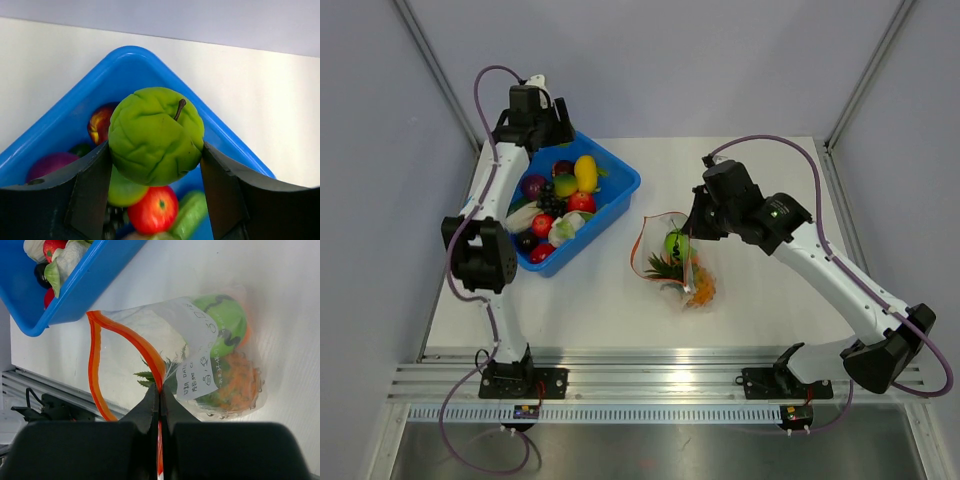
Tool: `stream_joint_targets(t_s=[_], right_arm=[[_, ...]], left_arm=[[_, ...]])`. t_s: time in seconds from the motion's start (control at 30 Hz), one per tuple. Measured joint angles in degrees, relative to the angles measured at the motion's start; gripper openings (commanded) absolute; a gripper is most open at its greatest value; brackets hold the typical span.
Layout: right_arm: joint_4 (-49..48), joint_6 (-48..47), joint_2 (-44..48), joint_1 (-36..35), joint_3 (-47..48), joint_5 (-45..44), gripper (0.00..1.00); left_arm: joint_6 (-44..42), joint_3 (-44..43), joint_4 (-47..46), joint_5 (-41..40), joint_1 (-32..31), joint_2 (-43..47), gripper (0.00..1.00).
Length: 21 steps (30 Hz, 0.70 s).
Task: Place the food in the zip-top bag and seal the zipper
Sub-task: Pick up the fake fruit from the bin, then place the fake fruit in the zipper food storage bag.
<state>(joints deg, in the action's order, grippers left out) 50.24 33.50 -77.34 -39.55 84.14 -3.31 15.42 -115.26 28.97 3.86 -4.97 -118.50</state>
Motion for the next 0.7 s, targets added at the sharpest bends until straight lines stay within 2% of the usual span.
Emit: stream_joint_targets(t_s=[0.03, 0.1, 0.3, 0.47, 0.6, 0.7], right_arm=[[-0.48, 0.02, 0.11, 0.00, -0.39, 0.02, 0.00], [-1.46, 0.13, 0.33, 0.00, -1.22, 0.02, 0.00], [-3.19, 0.39, 0.63, 0.00, -2.82, 0.00, 0.00], [-3.52, 0.42, 1.66, 0.00, -3.21, 0.00, 0.00], [-3.67, 0.42, 2.80, 0.00, -3.61, -0.02, 0.00], [-3.82, 0.44, 3.32, 0.00, -4.02, 0.00, 0.00]], left_arm=[[-0.37, 1.99, 0.11, 0.00, -0.44, 3.26, 0.08], [-0.90, 6.51, -0.09, 0.07, -1.66, 10.08, 0.01], [-1.60, 19.32, 2.12, 2.23, -7.63, 28.50, 0.00], [-1.60, 30.51, 5.90, 5.31, -16.85, 43.04, 0.00], [-0.09, 34.29, 7.87, 10.99, -23.28, 50.75, 0.00], [2.34, 36.76, 5.99, 16.35, -26.03, 53.66, 0.00]])
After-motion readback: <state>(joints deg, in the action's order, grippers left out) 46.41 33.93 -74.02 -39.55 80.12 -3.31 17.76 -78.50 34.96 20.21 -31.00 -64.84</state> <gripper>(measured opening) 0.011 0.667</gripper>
